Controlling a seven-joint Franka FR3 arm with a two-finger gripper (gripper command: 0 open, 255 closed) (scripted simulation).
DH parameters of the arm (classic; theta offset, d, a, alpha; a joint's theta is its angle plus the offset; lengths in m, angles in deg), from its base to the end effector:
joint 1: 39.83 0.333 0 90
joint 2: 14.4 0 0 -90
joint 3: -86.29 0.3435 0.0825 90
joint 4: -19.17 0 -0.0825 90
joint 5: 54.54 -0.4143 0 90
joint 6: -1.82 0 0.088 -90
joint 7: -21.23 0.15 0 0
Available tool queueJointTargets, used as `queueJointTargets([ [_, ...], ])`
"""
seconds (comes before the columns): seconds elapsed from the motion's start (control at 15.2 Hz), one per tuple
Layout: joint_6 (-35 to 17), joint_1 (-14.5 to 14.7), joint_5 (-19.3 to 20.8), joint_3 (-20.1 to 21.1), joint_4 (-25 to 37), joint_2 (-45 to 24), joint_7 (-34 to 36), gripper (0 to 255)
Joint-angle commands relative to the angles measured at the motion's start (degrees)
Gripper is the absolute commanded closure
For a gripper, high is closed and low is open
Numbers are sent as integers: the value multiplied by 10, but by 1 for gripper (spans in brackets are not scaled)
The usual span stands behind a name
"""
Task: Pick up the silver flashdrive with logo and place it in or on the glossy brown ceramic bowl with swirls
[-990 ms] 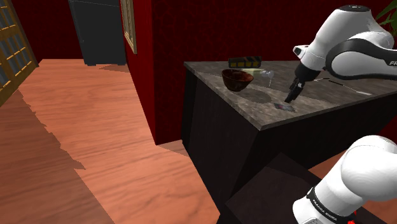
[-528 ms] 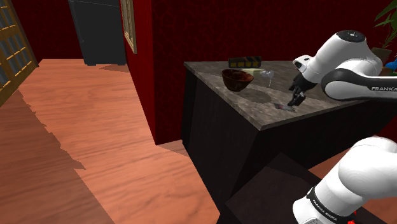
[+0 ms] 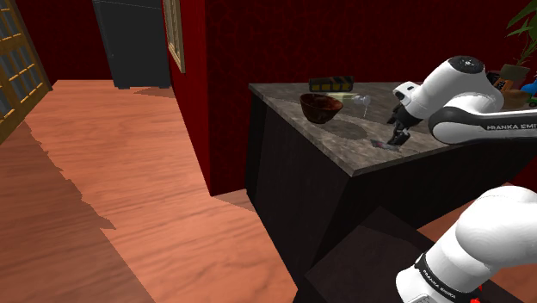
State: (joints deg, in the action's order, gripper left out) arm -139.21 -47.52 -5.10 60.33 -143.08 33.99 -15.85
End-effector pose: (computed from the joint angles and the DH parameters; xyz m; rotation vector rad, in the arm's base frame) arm 0.3089 -0.2026 0.4148 2.4346 0.8622 0.2888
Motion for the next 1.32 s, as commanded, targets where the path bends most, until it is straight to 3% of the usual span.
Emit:
queueJointTargets([
  [0.0,-31,-4,17,-12,2,-31,10,0],
  [0.53,-31,-4,17,-11,2,-30,10,0],
  [0.59,-31,-4,17,-11,2,-30,10,255],
  [1.19,-31,-4,17,-11,2,-30,10,255],
  [1.25,-31,-4,17,-11,2,-30,10,0],
])
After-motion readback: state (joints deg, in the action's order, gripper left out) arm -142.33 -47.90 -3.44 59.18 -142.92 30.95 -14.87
